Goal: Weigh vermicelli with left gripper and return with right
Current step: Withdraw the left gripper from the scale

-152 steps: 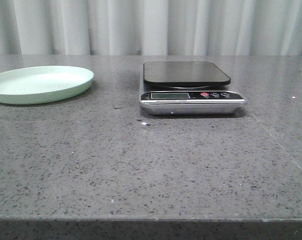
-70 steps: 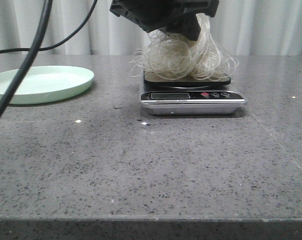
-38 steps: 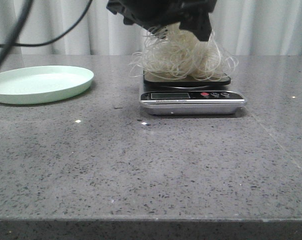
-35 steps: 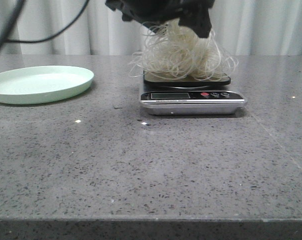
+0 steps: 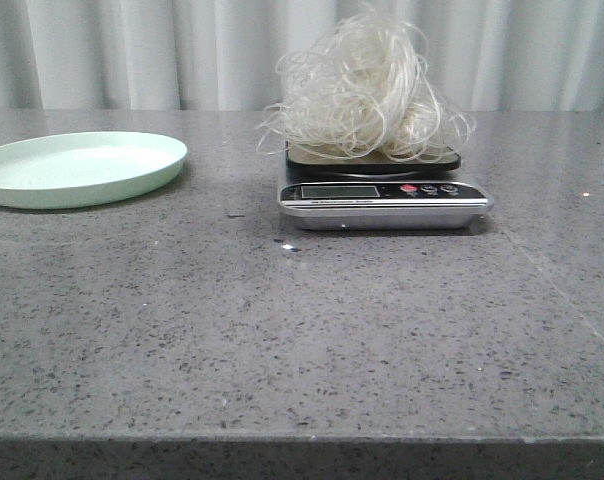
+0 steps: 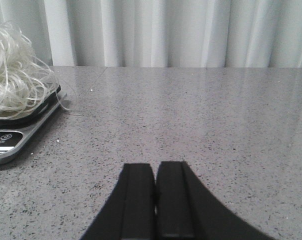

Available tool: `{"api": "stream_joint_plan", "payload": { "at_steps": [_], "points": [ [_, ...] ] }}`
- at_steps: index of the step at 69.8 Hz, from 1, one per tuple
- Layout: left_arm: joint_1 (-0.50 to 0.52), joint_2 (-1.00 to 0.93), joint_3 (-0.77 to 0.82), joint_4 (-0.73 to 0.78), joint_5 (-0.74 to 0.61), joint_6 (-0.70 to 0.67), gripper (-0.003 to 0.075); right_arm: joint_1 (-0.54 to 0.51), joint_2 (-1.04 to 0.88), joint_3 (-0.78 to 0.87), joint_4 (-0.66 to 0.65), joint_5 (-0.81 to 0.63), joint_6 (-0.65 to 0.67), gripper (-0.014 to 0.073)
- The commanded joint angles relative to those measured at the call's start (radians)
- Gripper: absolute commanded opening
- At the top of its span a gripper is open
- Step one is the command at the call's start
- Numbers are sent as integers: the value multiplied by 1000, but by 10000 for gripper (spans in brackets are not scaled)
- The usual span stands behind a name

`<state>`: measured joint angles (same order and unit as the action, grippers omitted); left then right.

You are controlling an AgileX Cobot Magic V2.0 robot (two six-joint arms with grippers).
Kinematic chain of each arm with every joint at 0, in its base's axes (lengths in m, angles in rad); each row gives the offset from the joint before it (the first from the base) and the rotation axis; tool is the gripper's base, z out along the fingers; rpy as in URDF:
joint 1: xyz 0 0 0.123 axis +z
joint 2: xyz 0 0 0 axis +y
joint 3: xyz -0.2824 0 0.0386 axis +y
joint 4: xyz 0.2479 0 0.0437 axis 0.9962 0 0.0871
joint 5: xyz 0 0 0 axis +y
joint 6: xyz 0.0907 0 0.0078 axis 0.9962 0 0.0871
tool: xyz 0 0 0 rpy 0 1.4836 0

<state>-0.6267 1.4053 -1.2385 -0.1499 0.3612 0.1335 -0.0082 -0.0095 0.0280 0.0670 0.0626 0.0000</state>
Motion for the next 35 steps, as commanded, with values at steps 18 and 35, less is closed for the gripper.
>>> {"api": "stream_joint_plan", "payload": {
  "at_steps": [18, 35],
  "points": [
    [279, -417, 291, -38, -131, 1, 456, -3, -16, -8, 0, -73, -6, 151],
    [446, -687, 476, 53, -99, 1, 341, -3, -16, -8, 0, -72, -6, 151]
  ]
}}
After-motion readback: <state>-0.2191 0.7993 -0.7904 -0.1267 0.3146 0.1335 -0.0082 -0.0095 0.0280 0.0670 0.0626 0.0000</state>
